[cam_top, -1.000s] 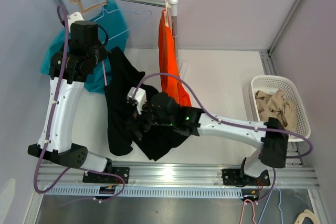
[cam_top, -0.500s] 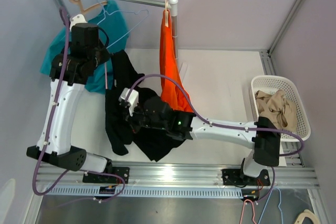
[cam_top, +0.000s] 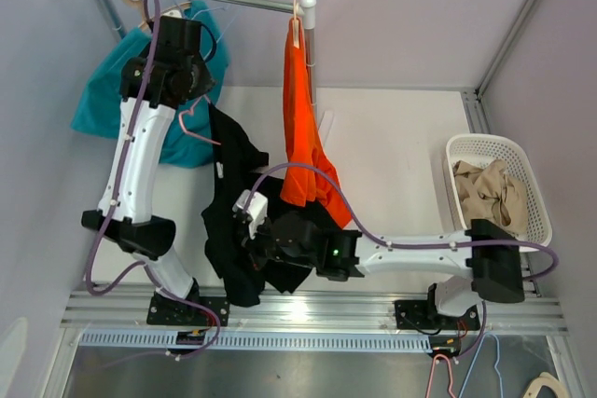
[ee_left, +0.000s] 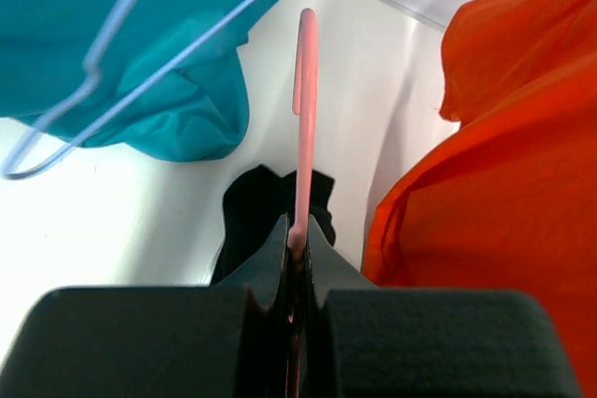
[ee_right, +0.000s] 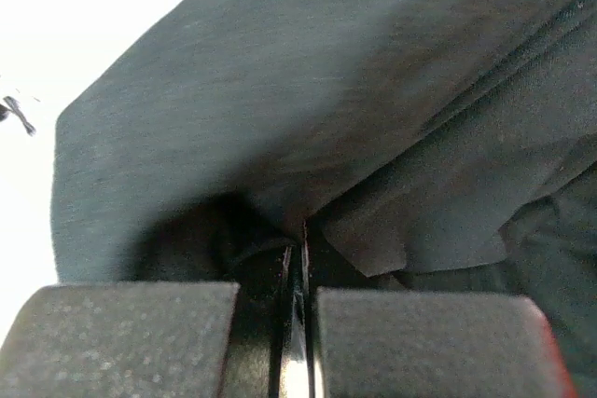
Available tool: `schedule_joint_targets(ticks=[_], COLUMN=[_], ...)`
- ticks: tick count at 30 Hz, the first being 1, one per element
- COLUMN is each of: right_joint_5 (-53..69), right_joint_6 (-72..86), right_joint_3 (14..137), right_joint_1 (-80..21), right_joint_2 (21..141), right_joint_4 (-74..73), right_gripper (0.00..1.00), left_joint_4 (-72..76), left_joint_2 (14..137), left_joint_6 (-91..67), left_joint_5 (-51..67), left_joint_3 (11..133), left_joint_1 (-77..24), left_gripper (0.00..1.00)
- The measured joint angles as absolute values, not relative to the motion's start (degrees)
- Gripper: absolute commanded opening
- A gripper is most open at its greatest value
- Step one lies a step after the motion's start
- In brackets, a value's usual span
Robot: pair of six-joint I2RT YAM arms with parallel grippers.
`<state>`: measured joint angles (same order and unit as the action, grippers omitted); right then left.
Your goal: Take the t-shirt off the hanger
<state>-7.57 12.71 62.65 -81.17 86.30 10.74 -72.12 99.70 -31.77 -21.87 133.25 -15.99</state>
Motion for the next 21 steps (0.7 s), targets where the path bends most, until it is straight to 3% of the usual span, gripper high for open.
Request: schedule_joint_targets(ticks=[8,13,17,19,20,21], right_joint_5=[-4.36,-4.58,-7.40,-8.82,-9.47,-10.00], right_joint_6=[13.76,14.98,16.08,16.47,16.67,17.02], right_joint_3=[70.50,79.85,89.91,93.47,95.94,98.13], right_joint_1=[-76.01,-66.06,-59.96,-58.74,-58.61,-58.65], right_joint_2=[94.80,99.96,108.75,113.19,115.94,118.74], right_joint_4=[2.57,-6.76,-13.56,-16.71,-19.00,-20.56], right_gripper=[0.00,0.00,0.02,0.19,0.61,0.82], left_joint_4=[-69.95,-66.28,-66.78,-67.09,-67.61,-67.85], left_joint_2=[91.90,73.30,60.01,54.78,52.45,50.68], left_joint_6=[-30.28,-29.54,-28.40,-27.92,-27.77,-27.51], left_joint_5=[-19.73,-18.72,-20.08,-21.04,-21.58,-22.11], left_joint_3=[127.37,109.34,105.80,106.34,107.26,108.27], left_joint_1=[-15.88,-17.89,-18.26,-18.26,-18.26,-18.26], left_gripper=[0.01,0.01,0.01,0.01,0.01,0.01])
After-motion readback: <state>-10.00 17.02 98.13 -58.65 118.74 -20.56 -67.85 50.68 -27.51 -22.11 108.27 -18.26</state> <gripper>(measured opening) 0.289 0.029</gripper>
